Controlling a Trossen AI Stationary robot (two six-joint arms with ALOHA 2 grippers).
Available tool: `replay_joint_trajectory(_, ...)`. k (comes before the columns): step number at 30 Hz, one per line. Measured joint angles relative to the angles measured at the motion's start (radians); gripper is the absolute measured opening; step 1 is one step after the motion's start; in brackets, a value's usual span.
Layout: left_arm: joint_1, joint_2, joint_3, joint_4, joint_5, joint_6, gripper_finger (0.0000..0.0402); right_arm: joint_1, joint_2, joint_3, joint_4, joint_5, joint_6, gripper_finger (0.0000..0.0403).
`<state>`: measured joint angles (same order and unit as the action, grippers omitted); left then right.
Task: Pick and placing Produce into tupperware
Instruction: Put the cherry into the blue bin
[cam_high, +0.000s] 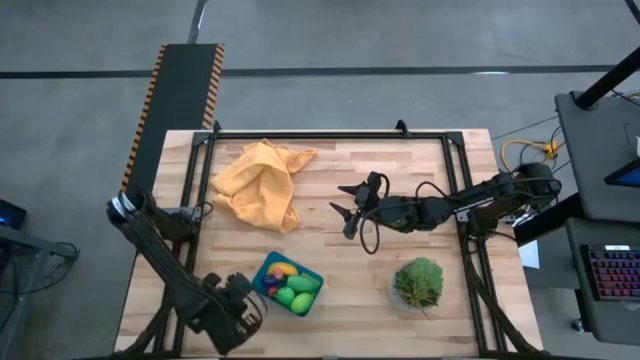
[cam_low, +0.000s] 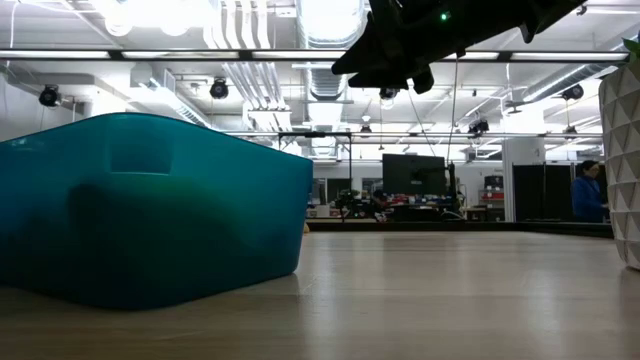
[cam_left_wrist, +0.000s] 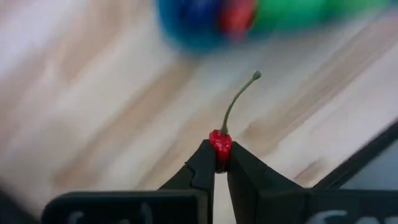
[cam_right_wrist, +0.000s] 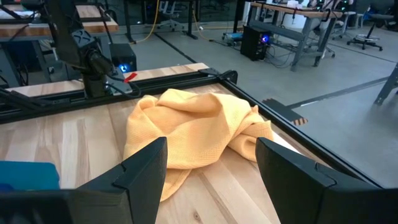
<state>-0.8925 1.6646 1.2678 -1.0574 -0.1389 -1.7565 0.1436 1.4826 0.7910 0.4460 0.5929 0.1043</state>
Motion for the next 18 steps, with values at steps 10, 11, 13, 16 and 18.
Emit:
replay_joint_trajectory(10,0.029,-0.161,-0.072,0.029,-0.494,0.091,0.0008,0.0,0.0,0.0,0.0,0.0,-0.004,0.0238)
replay_joint_trajectory(11,0.038,-0.161,-0.087,0.035,-0.52,0.095,0.0008,0.0,0.0,0.0,0.0,0.001,-0.004,0.0238)
replay_joint_trajectory(13,0.056,-0.161,-0.118,0.051,-0.548,0.098,0.0008,0.0,0.0,0.0,-0.001,0.001,-0.004,0.0238)
replay_joint_trajectory(16,0.076,-0.152,-0.143,0.098,-0.533,0.121,0.0008,0.0,0.0,0.0,-0.001,0.001,-0.004,0.0238)
replay_joint_trajectory(18,0.082,-0.146,-0.161,0.172,-0.525,0.169,0.0008,0.0,0.0,0.0,-0.001,0.001,-0.004,0.0238)
